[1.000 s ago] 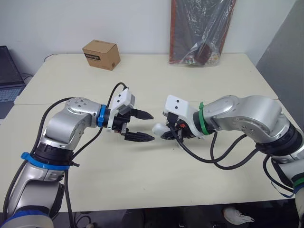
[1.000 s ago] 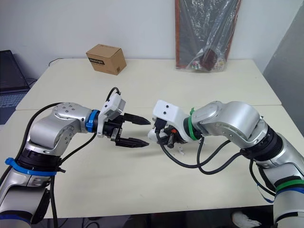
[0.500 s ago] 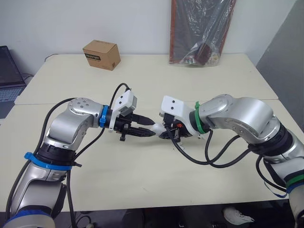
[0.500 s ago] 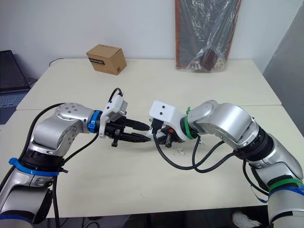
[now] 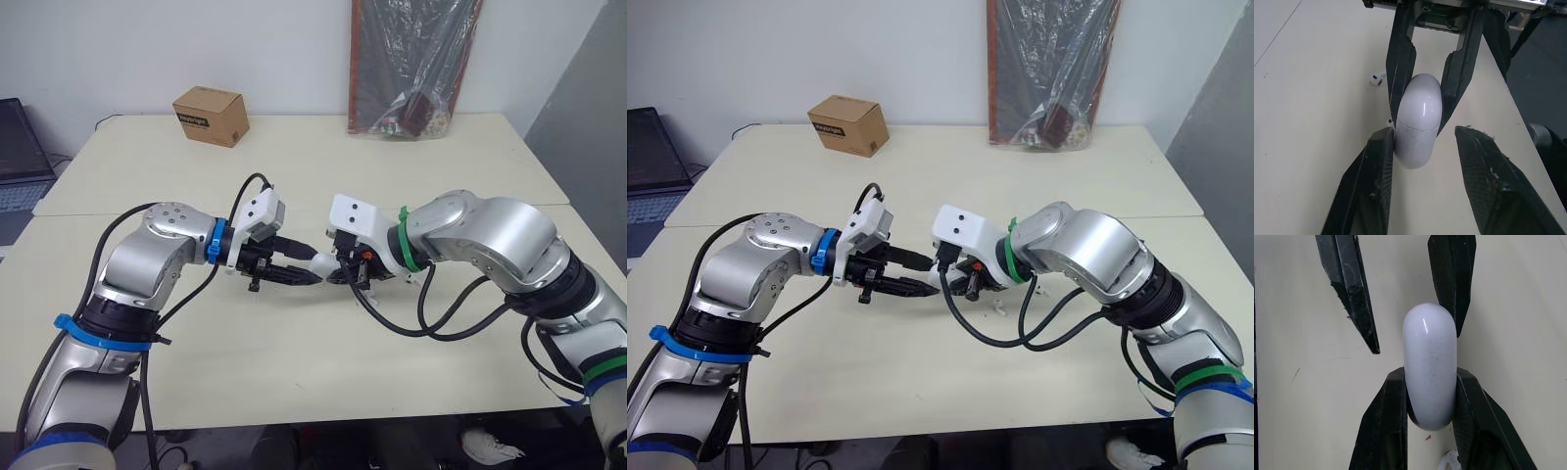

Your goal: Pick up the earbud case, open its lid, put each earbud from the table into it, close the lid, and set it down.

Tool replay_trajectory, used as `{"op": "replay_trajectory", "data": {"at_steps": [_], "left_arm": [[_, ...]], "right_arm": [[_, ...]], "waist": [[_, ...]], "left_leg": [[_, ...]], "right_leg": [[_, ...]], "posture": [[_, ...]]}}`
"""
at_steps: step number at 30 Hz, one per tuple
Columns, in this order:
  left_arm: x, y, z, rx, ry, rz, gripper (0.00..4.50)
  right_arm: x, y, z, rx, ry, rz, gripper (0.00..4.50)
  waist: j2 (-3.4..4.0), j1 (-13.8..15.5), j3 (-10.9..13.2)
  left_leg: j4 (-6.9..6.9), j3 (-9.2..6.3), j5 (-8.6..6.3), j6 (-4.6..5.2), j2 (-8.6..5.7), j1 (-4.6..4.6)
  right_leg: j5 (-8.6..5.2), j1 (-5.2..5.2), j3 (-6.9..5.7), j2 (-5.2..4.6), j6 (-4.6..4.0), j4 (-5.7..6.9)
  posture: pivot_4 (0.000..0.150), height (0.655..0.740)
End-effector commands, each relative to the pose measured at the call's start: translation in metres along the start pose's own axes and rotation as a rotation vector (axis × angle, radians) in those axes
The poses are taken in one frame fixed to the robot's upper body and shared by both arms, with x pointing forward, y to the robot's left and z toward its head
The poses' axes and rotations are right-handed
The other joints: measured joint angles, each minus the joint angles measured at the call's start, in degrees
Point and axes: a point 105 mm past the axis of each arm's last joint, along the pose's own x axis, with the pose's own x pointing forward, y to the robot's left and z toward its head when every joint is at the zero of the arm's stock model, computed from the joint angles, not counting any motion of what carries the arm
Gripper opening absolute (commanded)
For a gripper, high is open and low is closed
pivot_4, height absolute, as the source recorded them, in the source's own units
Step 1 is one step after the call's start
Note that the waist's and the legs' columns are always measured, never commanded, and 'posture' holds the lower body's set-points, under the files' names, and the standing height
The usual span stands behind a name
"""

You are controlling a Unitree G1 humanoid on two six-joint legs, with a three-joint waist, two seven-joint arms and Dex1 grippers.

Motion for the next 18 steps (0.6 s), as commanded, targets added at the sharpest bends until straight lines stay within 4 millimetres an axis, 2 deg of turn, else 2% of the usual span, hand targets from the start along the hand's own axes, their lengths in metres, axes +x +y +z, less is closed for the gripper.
{"op": "replay_trajectory", "data": {"at_steps": [1,2,17,18], "left_arm": [[0.0019,-0.0015,0.0045,0.019,-0.015,-0.014,0.93],[0.0021,-0.0015,0.0046,0.019,-0.016,-0.013,0.79],[0.0045,0.0001,0.0039,0.047,-0.011,0.011,0.79],[0.0045,0.0004,0.0043,0.05,-0.014,0.015,0.79]], "right_arm": [[-0.0133,-0.0067,0.0192,-0.042,-0.06,-0.049,0.79],[-0.0133,-0.0067,0.0197,-0.041,-0.061,-0.047,0.79],[-0.0133,-0.0071,0.0246,-0.021,-0.081,-0.042,0.79],[-0.0132,-0.0064,0.0245,-0.017,-0.083,-0.036,1.14]], "waist": [[0.0,0.0,0.0],[0.0,-0.01,0.0],[0.0,0.0,0.0],[0.0,0.0,0.0]], "left_leg": [[0.0,-0.01,0.0,0.0,0.0,0.0],[0.0,-0.01,0.0,0.0,0.0,0.0],[-0.01,-0.01,0.0,0.0,0.0,-0.01],[-0.02,-0.01,0.0,0.0,0.0,-0.01]], "right_leg": [[0.0,0.0,-0.01,0.0,0.0,0.0],[0.01,0.0,-0.01,0.01,-0.02,0.01],[0.02,0.0,-0.01,0.0,-0.03,0.0],[0.02,0.0,-0.01,0.0,-0.03,0.0]], "posture": [[0.15,0.74],[0.15,0.74],[0.15,0.74],[0.15,0.74]]}}
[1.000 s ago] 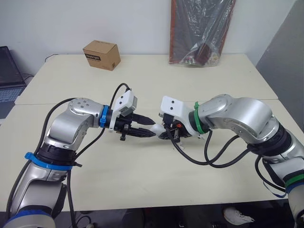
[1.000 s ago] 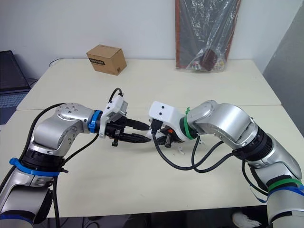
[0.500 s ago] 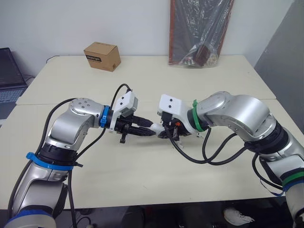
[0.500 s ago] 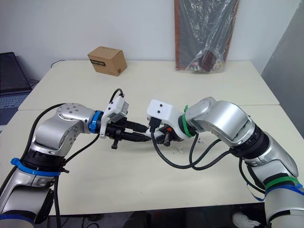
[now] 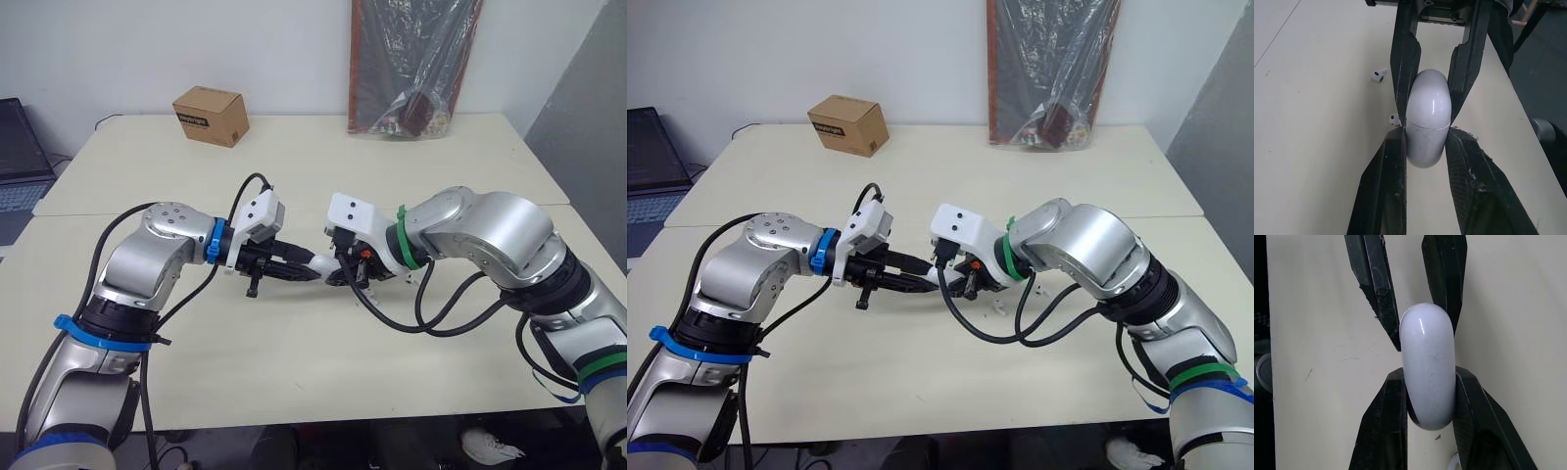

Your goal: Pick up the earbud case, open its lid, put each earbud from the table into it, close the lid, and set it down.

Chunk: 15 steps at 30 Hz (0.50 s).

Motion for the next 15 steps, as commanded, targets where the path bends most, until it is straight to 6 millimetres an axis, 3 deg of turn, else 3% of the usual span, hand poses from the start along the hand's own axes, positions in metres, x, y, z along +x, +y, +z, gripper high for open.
{"op": "replay_trajectory", "data": {"at_steps": [1,6,11,15], "left_arm": [[0.005,0.0,0.007,0.035,-0.034,0.009,0.79],[0.003,0.002,0.012,0.029,-0.104,0.038,0.79],[-0.002,0.004,0.015,0.0,-0.222,0.088,0.79],[-0.008,0.0,0.004,-0.037,-0.282,0.085,0.79]], "right_arm": [[-0.014,-0.003,0.024,-0.058,-0.094,-0.046,1.55],[-0.016,-0.001,0.023,-0.083,-0.112,-0.045,3.28],[-0.026,-0.001,0.017,-0.074,-0.157,-0.057,3.28],[-0.034,0.0,0.014,-0.057,-0.247,-0.078,3.28]], "waist": [[0.0,0.0,0.0],[0.0,0.02,0.0],[0.0,0.07,0.0],[0.0,0.08,0.0]], "left_leg": [[0.0,0.0,0.0,0.0,0.0,0.0],[0.0,-0.01,0.0,0.0,0.0,-0.02],[0.0,-0.01,0.0,0.0,0.0,-0.01],[0.02,0.0,0.0,0.0,0.0,-0.03]], "right_leg": [[0.0,0.0,0.0,0.0,0.0,0.0],[0.0,0.0,-0.01,0.0,0.0,-0.01],[0.0,0.0,-0.01,-0.01,0.0,-0.01],[0.0,0.01,0.0,-0.02,0.0,-0.01]], "posture": [[0.15,0.74],[0.15,0.74],[0.15,0.74],[0.15,0.74]]}}
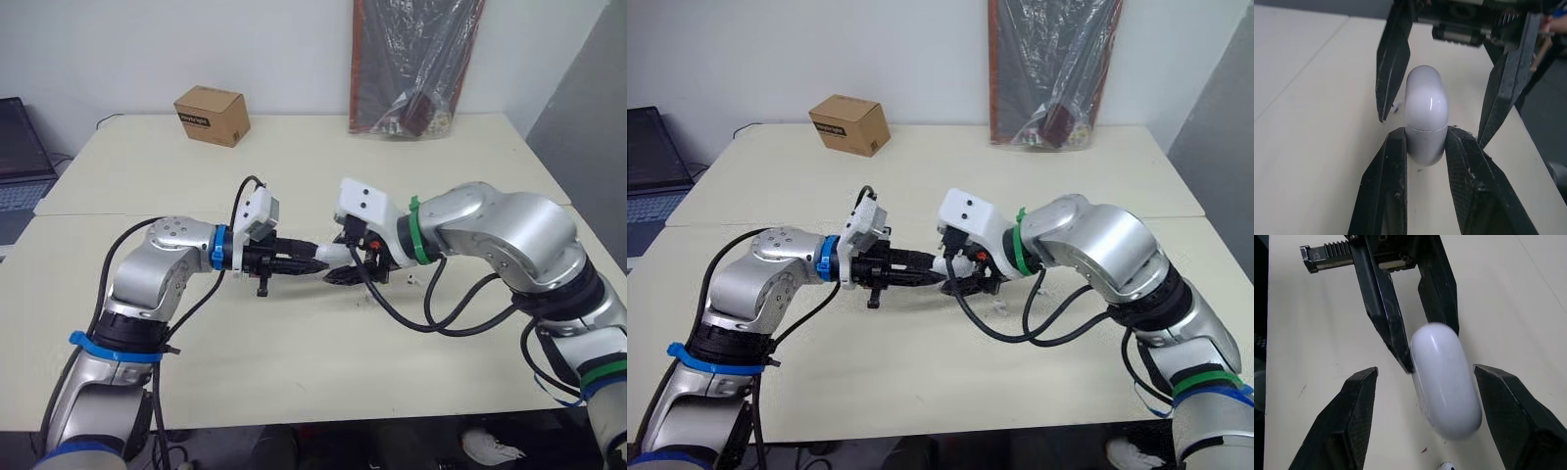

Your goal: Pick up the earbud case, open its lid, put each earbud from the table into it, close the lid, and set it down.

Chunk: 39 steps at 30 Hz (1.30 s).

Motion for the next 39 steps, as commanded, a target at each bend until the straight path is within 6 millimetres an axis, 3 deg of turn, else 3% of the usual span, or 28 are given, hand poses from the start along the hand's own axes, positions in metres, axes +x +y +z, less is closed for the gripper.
{"op": "replay_trajectory", "data": {"at_steps": [1,8,20,29,39], "left_arm": [[-0.011,-0.002,0.002,-0.006,-0.077,0.001,0.79],[-0.018,-0.004,-0.013,-0.054,-0.103,-0.026,0.79],[-0.017,-0.004,-0.005,-0.048,-0.132,-0.048,0.79],[-0.015,-0.009,0.0,-0.047,-0.136,-0.063,0.79],[-0.015,-0.013,-0.009,-0.045,-0.109,-0.065,0.79]], "right_arm": [[-0.015,0.003,0.012,-0.024,-0.125,-0.027,3.28],[-0.018,0.003,0.01,0.054,-0.231,-0.075,3.28],[-0.01,-0.007,0.001,0.116,-0.216,-0.129,3.28],[-0.007,-0.012,0.006,0.128,-0.229,-0.143,3.28],[-0.014,-0.024,0.014,0.136,-0.254,-0.187,3.28]], "waist": [[0.0,0.01,0.0],[0.0,0.0,0.0],[0.0,-0.01,0.0],[0.0,-0.03,0.0],[0.0,-0.02,0.0]], "left_leg": [[-0.01,0.0,0.0,0.0,0.0,0.02],[0.01,0.0,0.0,0.0,0.0,0.04],[-0.01,0.0,0.0,0.0,0.0,0.04],[0.0,0.0,0.0,0.0,0.0,0.05],[-0.01,0.0,0.0,0.0,0.0,0.03]], "right_leg": [[0.0,0.01,0.0,0.0,0.0,0.0],[0.0,0.02,0.0,0.01,0.0,0.04],[0.0,0.03,0.01,0.01,0.0,0.01],[0.0,0.03,0.01,0.01,0.0,0.02],[0.0,0.03,0.01,0.01,0.0,0.0]], "posture": [[0.15,0.74],[0.15,0.74],[0.15,0.74],[0.15,0.74],[0.15,0.74]]}}
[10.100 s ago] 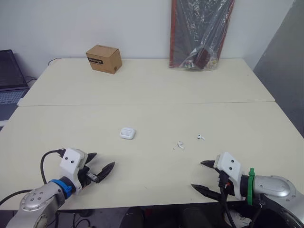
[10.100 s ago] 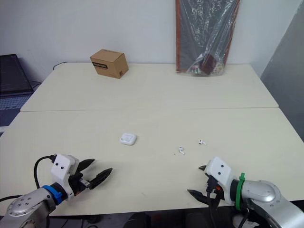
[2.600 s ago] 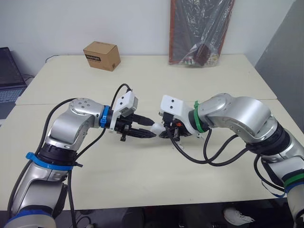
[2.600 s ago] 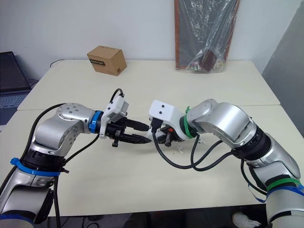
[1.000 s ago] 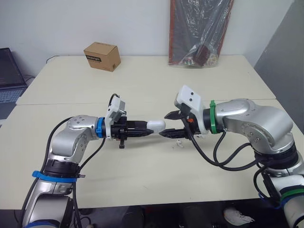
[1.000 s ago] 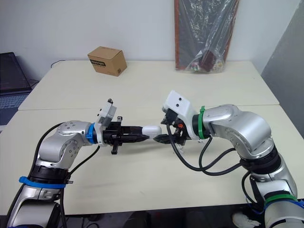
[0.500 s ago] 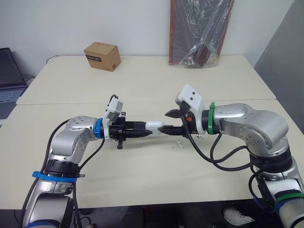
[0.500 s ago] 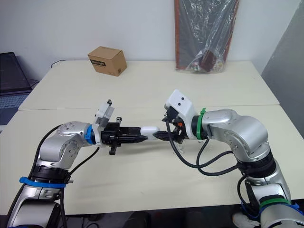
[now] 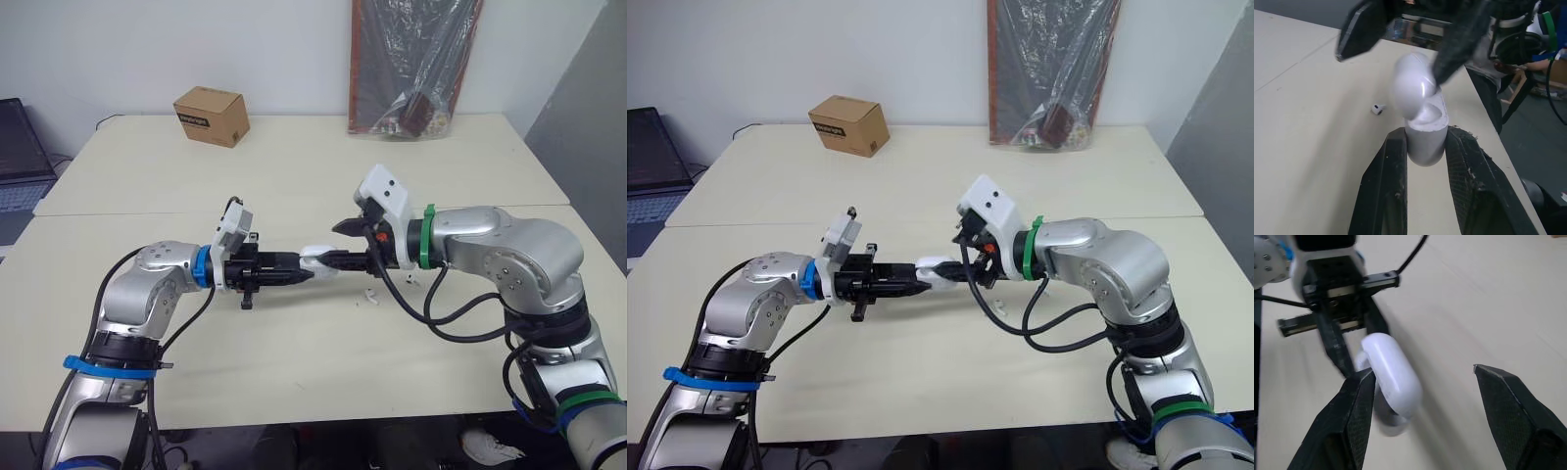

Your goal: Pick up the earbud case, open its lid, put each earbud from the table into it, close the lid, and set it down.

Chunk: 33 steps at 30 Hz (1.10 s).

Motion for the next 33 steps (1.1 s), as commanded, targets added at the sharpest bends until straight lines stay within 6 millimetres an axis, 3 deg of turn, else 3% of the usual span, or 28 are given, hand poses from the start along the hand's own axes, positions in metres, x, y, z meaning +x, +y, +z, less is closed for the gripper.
{"op": "replay_trajectory", "data": {"at_steps": [1,5,9,13,19,23,33], "left_arm": [[0.002,-0.004,0.012,0.062,-0.018,-0.02,0.79],[0.001,0.0,0.013,0.067,-0.025,0.006,0.79],[-0.009,0.009,0.016,0.059,-0.05,0.076,0.79],[-0.019,0.014,0.017,0.061,-0.052,0.115,0.79],[-0.026,0.017,0.024,0.072,-0.058,0.139,0.79],[-0.022,0.018,0.029,0.091,-0.063,0.144,0.79],[-0.019,0.014,0.026,0.092,-0.046,0.133,0.79]], "right_arm": [[-0.008,-0.005,0.017,-0.043,-0.053,-0.036,3.28],[-0.012,-0.002,0.018,-0.048,-0.052,-0.014,3.28],[-0.032,0.003,0.021,-0.056,-0.042,0.015,3.28],[-0.04,-0.007,-0.003,-0.061,0.054,-0.059,3.28],[-0.029,-0.013,-0.042,-0.049,0.148,-0.147,3.28],[-0.015,-0.022,-0.089,-0.032,0.247,-0.269,3.28],[-0.004,-0.014,-0.103,0.009,0.268,-0.288,3.28]], "waist": [[0.0,0.0,0.0],[0.0,-0.01,0.0],[0.0,0.06,0.0],[0.0,0.03,0.0],[0.0,0.01,0.0],[-0.04,0.02,-0.02],[-0.03,-0.02,0.0]], "left_leg": [[0.0,0.0,0.0,0.0,0.0,0.0],[-0.01,0.0,0.0,0.0,0.0,0.01],[0.0,0.0,0.0,0.0,0.0,-0.01],[-0.02,0.0,0.0,0.0,0.0,0.01],[-0.01,0.02,0.0,0.0,0.0,0.02],[-0.01,0.01,0.0,0.0,0.0,0.02],[-0.01,0.02,0.0,0.0,0.0,0.03]], "right_leg": [[0.0,0.0,0.0,0.0,0.0,0.0],[0.0,0.0,0.0,0.0,0.0,0.0],[0.0,0.0,0.0,0.0,0.0,-0.01],[-0.01,0.0,-0.01,0.0,0.01,-0.02],[-0.03,0.0,0.03,0.01,0.06,-0.01],[-0.04,0.02,0.02,0.01,0.07,-0.03],[-0.05,0.0,0.04,0.01,0.08,-0.01]], "posture": [[0.15,0.74],[0.15,0.74],[0.15,0.74],[0.15,0.74],[0.15,0.74],[0.15,0.74],[0.15,0.74]]}}
